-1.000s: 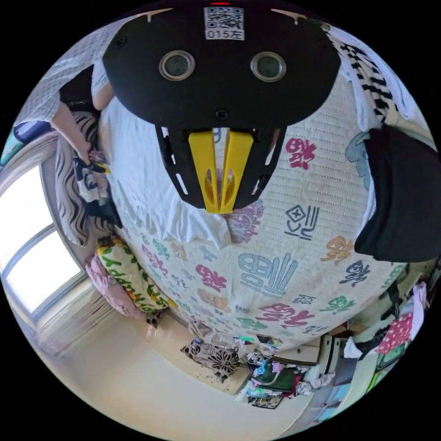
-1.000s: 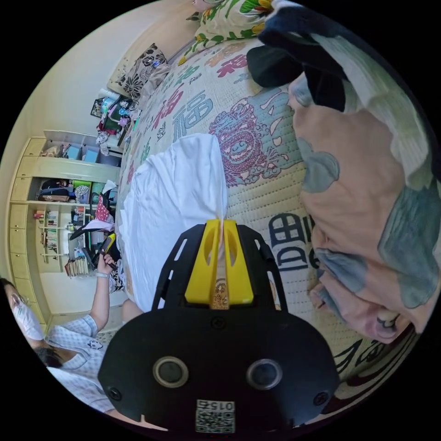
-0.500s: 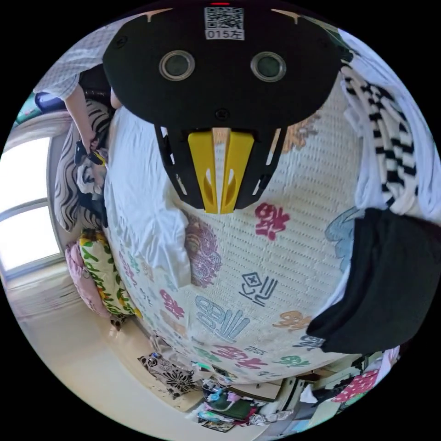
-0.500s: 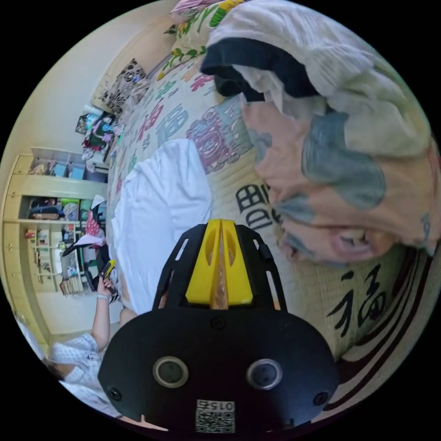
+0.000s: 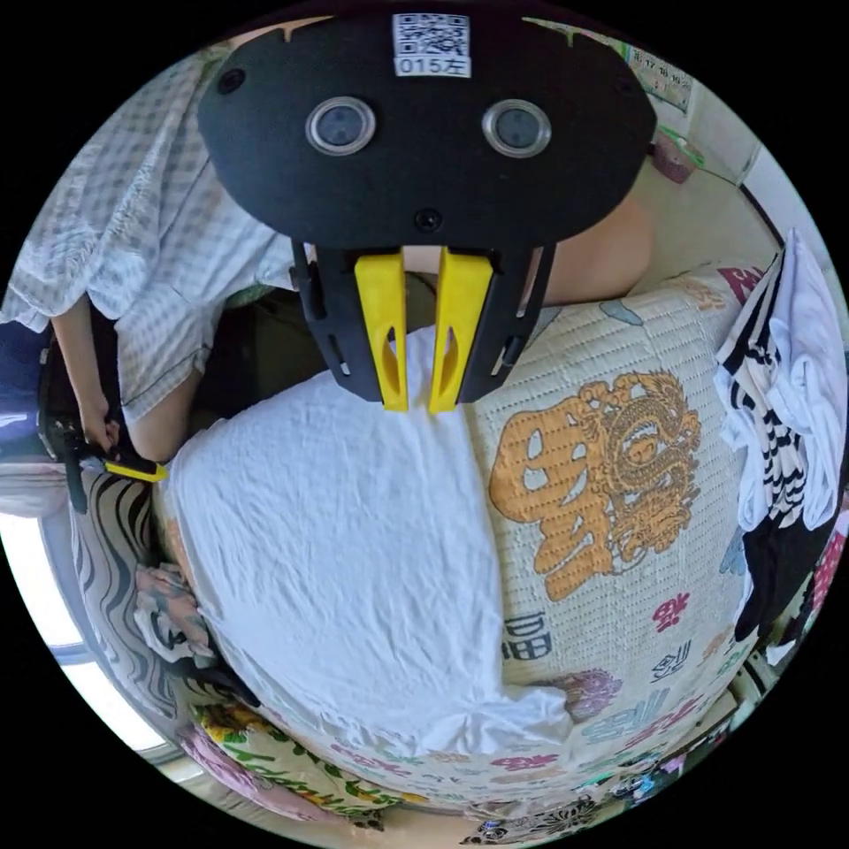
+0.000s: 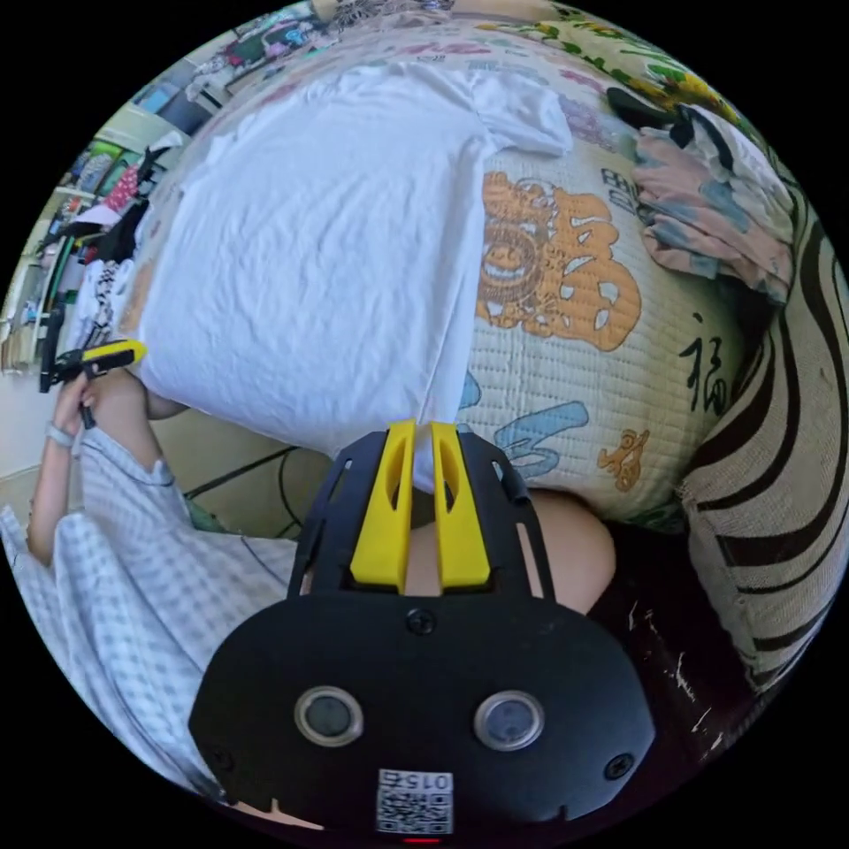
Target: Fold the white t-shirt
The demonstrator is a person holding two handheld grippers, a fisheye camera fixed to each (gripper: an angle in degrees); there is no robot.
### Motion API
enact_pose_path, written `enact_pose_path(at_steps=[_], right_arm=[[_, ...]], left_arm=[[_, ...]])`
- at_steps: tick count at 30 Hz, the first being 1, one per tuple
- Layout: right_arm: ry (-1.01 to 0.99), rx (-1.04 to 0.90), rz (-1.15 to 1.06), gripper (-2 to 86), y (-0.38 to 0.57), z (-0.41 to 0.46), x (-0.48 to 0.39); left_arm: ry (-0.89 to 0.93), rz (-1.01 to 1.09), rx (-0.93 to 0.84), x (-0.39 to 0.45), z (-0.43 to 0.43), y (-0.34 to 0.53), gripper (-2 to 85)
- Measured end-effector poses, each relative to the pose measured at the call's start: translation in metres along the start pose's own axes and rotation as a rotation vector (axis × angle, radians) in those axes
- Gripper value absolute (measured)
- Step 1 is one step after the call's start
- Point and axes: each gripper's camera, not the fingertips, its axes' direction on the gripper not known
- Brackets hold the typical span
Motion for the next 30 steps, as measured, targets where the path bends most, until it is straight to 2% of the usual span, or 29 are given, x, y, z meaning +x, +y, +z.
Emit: enact_pose_path(at_steps=[3, 6, 10, 13, 16, 19, 21, 23, 26, 30], right_arm=[[0.078, -0.122, 0.009, 4.7, -0.007, 0.034, -0.016], [0.169, -0.139, -0.011, 4.3, -0.009, 0.041, -0.030], [0.185, -0.142, -0.037, 2.9, -0.003, 0.041, -0.031], [0.120, -0.106, -0.029, 1.0, 0.011, 0.033, -0.017], [-0.041, -0.065, 0.052, 0.0, 0.032, 0.020, 0.013], [-0.031, -0.008, 0.147, -0.3, 0.055, 0.003, 0.044], [-0.047, 0.095, 0.190, -0.3, 0.069, -0.017, 0.067], [-0.102, 0.200, 0.206, -0.1, 0.071, -0.032, 0.083], [-0.171, 0.399, 0.222, 0.6, 0.061, -0.056, 0.104], [-0.227, 0.558, 0.277, 2.3, 0.024, -0.067, 0.140]], left_arm=[[-0.128, 0.042, -0.059, 0.032, 0.043, -0.019, 2.5], [-0.179, 0.046, -0.056, 0.052, 0.073, -0.030, 2.4], [-0.103, -0.008, -0.025, 0.055, 0.108, -0.041, 1.9], [0.006, -0.069, -0.044, 0.046, 0.129, -0.052, 1.7], [0.105, -0.147, -0.085, 0.032, 0.150, -0.057, 2.1], [0.065, -0.201, -0.042, 0.029, 0.150, -0.056, 2.6], [0.012, -0.221, 0.023, 0.036, 0.138, -0.062, 3.0], [-0.028, -0.171, 0.124, 0.060, 0.123, -0.084, 3.5], [-0.057, 0.046, 0.234, 0.138, 0.110, -0.160, 5.5], [0.025, 0.369, 0.349, 0.272, 0.131, -0.306, 6.1]])
